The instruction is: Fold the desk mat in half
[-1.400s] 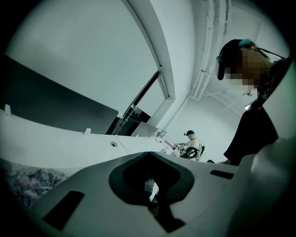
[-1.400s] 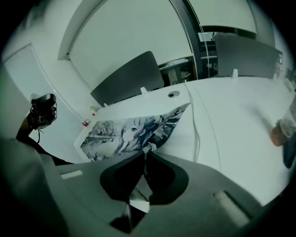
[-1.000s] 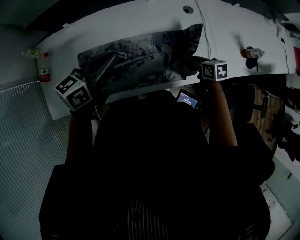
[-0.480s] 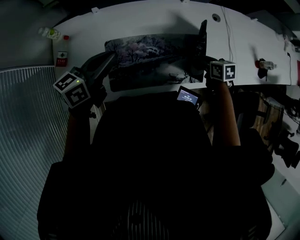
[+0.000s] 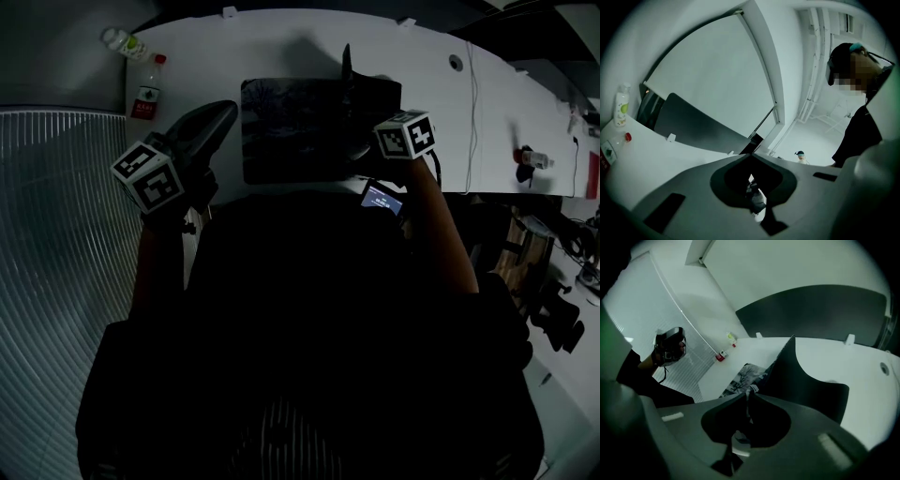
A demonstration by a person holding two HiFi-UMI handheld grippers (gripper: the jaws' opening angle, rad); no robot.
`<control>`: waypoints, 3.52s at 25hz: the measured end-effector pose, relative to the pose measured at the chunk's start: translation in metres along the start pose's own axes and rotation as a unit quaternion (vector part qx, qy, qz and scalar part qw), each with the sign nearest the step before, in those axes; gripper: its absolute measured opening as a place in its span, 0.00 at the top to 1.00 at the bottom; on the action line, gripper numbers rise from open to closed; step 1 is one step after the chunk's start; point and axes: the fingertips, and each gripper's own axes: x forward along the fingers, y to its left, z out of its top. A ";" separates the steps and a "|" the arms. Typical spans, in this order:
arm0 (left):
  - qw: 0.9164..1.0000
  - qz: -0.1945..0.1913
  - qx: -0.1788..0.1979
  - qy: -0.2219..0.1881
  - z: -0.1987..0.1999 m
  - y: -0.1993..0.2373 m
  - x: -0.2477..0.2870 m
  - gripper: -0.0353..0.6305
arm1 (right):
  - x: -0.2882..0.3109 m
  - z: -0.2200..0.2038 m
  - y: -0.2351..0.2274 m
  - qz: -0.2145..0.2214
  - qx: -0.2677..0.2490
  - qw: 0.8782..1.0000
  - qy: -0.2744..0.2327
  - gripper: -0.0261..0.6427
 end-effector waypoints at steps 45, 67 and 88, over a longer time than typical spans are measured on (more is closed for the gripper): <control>0.999 0.003 -0.017 0.038 -0.025 0.010 0.000 0.94 | 0.011 0.017 0.071 0.143 -0.023 0.987 -0.073 0.65; 0.990 -0.057 0.061 0.110 -0.091 -0.203 0.180 0.94 | -0.185 -0.067 0.011 0.136 -0.044 0.968 -0.206 0.78; 0.982 -0.087 0.143 0.085 -0.160 -0.340 0.241 0.94 | -0.342 -0.139 0.023 0.086 -0.089 0.938 -0.324 0.96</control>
